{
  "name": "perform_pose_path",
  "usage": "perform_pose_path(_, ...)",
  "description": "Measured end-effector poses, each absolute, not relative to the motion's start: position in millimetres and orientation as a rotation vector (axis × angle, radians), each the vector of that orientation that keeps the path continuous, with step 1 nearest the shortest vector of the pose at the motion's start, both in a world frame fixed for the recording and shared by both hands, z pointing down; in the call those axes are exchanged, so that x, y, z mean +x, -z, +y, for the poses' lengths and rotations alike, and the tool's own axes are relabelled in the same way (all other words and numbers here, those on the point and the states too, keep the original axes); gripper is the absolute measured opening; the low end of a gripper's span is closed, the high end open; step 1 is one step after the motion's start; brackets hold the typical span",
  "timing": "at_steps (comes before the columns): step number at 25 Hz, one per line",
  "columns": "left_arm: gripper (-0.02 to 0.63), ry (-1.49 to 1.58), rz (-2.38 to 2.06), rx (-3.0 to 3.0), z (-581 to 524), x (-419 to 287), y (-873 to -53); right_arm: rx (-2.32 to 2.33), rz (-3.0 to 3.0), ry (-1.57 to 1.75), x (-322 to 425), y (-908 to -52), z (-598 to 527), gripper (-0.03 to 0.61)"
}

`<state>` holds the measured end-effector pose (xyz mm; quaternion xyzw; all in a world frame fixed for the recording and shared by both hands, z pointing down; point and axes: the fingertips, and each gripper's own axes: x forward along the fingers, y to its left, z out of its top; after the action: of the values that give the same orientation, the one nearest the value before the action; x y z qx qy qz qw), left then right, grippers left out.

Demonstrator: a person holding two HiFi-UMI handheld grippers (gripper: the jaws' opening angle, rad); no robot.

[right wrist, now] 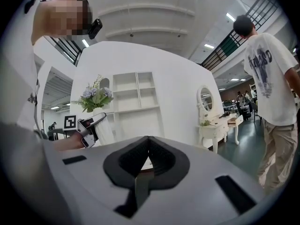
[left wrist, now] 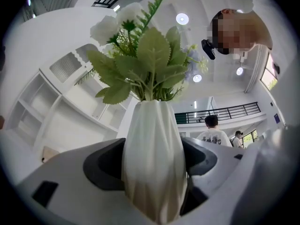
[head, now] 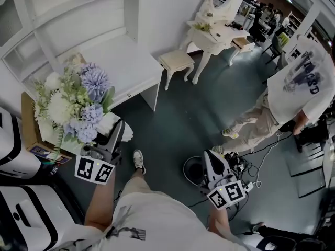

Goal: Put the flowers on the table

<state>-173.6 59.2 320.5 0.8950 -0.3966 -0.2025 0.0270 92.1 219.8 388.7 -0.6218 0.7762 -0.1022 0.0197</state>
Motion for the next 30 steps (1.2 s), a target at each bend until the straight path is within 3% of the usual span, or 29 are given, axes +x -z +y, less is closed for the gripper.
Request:
perform_pose_path(13, 0.357, 0.683, -1.198, 2.856, 38, -174, -313, -1.796, 2.546, 0.140, 56, -367, 136, 0.011)
perform_pose_path(25, 0.357, 0.608, -1.250, 2.820, 34, -178, -320, -1.751, 2.555, 0.289, 46, -389, 139, 0.011)
perform_pose_path(30, 0.357, 0.536, -1.297, 2.771, -65, -144, -343, -1.660, 2.621, 0.269, 67, -390, 24, 0.011)
